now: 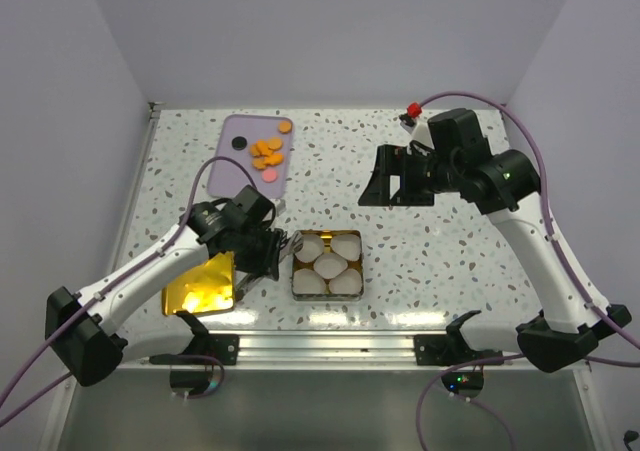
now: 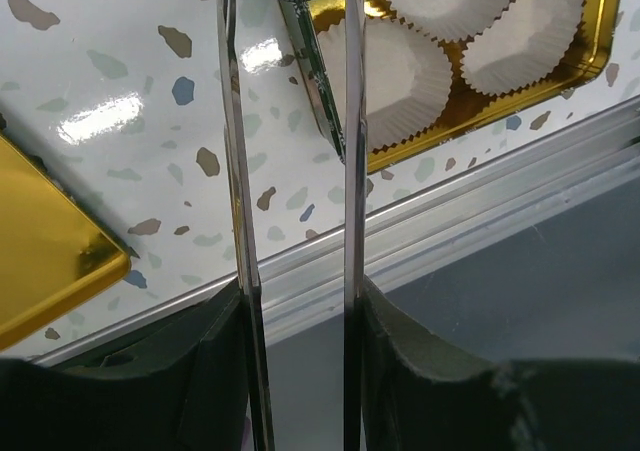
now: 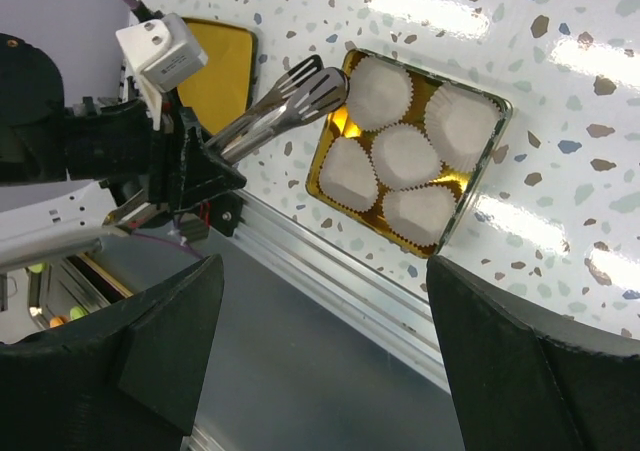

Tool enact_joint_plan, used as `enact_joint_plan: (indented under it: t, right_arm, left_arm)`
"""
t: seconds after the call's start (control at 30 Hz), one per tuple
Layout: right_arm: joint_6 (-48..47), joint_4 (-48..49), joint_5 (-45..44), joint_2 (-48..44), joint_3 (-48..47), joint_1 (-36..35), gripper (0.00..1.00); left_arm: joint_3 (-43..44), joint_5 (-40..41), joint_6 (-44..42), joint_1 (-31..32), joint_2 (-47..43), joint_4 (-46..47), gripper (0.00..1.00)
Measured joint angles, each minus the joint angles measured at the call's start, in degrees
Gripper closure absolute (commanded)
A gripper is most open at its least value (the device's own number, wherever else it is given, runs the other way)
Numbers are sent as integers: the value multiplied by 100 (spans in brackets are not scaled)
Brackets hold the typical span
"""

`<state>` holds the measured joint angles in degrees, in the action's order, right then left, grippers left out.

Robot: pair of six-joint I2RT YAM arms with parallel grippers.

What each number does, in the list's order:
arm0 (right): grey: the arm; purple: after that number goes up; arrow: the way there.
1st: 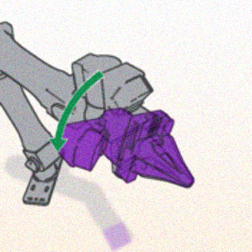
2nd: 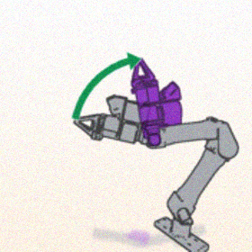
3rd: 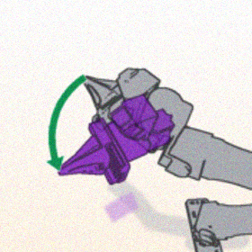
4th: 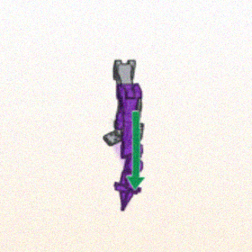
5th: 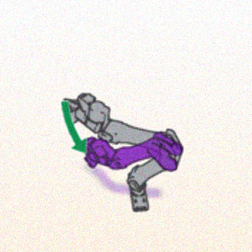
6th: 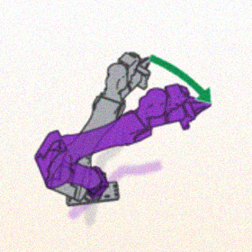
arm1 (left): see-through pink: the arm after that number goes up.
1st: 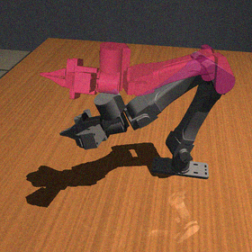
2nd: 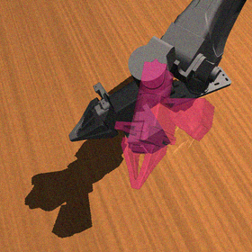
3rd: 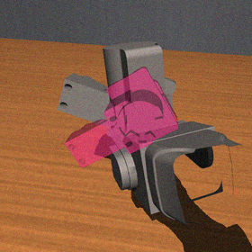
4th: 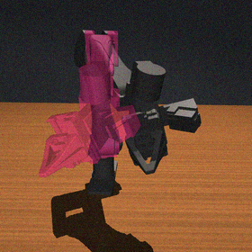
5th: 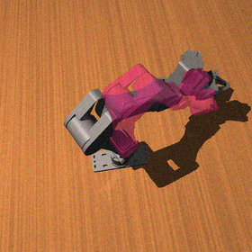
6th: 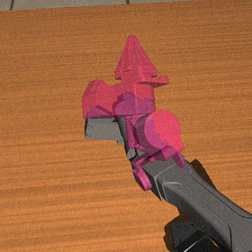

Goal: Pack the cookies

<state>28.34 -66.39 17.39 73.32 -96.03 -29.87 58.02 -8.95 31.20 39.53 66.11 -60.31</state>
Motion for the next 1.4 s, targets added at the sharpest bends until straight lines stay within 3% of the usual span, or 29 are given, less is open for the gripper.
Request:
enact_joint_plan:
  t: [0.6, 1.4]
  right_arm:
    - [11, 83, -72, -7, 188, 0, 14]
    - [-11, 181, -103, 184, 256, 0, 14]
  left_arm:
    - [282, 144, 74, 415, 715, 529, 65]
    - [470, 197, 68, 525, 942, 509, 49]
